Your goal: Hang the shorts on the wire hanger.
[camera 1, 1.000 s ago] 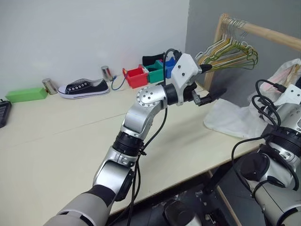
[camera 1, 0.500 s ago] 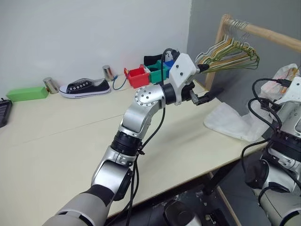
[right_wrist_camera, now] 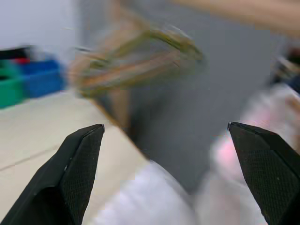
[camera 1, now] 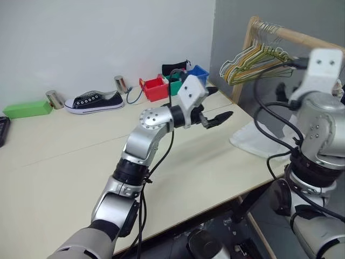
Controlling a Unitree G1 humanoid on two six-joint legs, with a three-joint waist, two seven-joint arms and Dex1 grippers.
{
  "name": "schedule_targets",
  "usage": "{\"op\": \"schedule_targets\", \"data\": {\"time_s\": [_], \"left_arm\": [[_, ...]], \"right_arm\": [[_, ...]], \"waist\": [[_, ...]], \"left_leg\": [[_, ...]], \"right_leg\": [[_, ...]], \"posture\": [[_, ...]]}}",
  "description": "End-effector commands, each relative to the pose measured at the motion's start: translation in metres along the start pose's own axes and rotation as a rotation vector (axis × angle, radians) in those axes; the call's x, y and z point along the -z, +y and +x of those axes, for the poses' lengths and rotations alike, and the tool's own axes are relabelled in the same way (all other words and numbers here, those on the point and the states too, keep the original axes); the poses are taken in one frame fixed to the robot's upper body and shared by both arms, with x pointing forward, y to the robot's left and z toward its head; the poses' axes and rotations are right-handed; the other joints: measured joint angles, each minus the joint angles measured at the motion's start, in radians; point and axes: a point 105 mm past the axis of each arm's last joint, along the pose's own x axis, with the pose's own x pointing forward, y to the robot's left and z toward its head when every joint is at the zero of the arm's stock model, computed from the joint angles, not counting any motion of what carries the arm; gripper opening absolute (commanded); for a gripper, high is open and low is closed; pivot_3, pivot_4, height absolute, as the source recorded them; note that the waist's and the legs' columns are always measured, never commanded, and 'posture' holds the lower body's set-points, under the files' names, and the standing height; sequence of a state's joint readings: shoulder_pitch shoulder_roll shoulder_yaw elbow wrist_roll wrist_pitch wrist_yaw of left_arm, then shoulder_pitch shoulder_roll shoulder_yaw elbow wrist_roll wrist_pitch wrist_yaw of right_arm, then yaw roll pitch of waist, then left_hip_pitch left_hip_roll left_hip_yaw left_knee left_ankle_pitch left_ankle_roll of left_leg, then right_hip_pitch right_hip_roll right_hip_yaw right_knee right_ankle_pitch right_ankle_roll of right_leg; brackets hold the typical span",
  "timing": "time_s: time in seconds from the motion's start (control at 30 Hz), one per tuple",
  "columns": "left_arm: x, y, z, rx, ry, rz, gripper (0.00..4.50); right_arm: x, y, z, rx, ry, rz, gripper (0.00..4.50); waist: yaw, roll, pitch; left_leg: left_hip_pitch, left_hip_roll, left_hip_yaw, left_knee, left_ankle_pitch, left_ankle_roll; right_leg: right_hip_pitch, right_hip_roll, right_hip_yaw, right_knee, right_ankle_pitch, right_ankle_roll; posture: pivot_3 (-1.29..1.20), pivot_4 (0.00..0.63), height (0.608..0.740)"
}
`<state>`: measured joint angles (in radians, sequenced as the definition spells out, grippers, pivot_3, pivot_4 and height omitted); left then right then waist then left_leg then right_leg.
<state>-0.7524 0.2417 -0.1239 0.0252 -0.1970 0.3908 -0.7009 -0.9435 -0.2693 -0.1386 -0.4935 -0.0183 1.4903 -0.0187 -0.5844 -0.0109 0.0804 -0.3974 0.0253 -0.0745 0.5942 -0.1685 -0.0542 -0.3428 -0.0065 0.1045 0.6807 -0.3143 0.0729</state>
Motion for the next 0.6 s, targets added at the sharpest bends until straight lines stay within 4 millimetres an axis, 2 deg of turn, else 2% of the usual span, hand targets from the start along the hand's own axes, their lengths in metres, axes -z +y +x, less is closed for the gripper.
{"op": "schedule_targets", "data": {"time_s": [0.03, 0.13, 0.2, 0.33, 0.43, 0.57, 0.6], "left_arm": [[0.008, 0.026, -0.028, -0.198, 0.028, -0.02, 4.5], [0.039, 0.043, -0.067, -0.432, 0.118, -0.059, 4.5], [0.055, 0.045, -0.089, -0.547, 0.163, -0.098, 4.5], [0.074, 0.041, -0.119, -0.694, 0.22, -0.134, 4.5], [0.096, 0.031, -0.144, -0.805, 0.276, -0.19, 4.5], [0.112, 0.019, -0.16, -0.862, 0.301, -0.244, 4.5], [0.115, 0.018, -0.162, -0.875, 0.301, -0.257, 4.5]], "right_arm": [[0.015, 0.042, 0.012, -0.193, -0.047, -0.007, 4.47], [0.048, 0.073, 0.024, -0.283, -0.076, -0.064, 4.47], [0.067, 0.084, 0.03, -0.299, -0.08, -0.071, 4.47], [0.095, 0.091, 0.033, -0.303, -0.068, -0.043, 4.47], [0.127, 0.091, 0.032, -0.298, -0.006, -0.023, 4.47], [0.156, 0.083, 0.03, -0.243, 0.067, 0.004, 4.47], [0.16, 0.082, 0.029, -0.237, 0.074, 0.008, 4.47]], "waist": [[0.01, -0.002, -0.002], [0.042, -0.007, -0.008], [0.075, -0.009, -0.006], [0.173, -0.01, -0.006], [0.245, -0.012, -0.008], [0.326, -0.012, -0.008], [0.326, -0.012, -0.008]], "left_leg": [[0.0, 0.0, 0.0, 0.0, 0.0, 0.0], [0.0, 0.001, -0.002, -0.001, 0.0, 0.0], [-0.001, 0.001, -0.002, -0.001, 0.0, 0.0], [-0.004, 0.0, -0.004, -0.001, 0.0, 0.0], [-0.004, 0.0, -0.005, -0.001, 0.0, 0.0], [-0.004, 0.0, -0.005, -0.001, -0.001, -0.002], [-0.005, 0.0, -0.005, -0.001, -0.001, -0.002]], "right_leg": [[0.0, 0.0, 0.0, 0.0, 0.0, 0.0], [0.001, 0.002, -0.002, 0.0, 0.0, 0.0], [0.0, 0.002, -0.002, 0.0, 0.0, 0.0], [-0.002, 0.001, -0.002, 0.0, 0.0, 0.0], [-0.002, 0.001, -0.003, -0.001, 0.0, -0.001], [-0.002, 0.001, -0.004, -0.002, -0.001, -0.003], [-0.002, 0.001, -0.004, -0.002, -0.001, -0.004]], "posture": [[-0.32, 0.0, 0.74], [-0.27, 0.0, 0.74], [-0.23, 0.011, 0.74], [-0.18, 0.006, 0.74], [-0.15, 0.006, 0.74], [-0.12, 0.003, 0.74], [-0.12, 0.002, 0.74]]}}
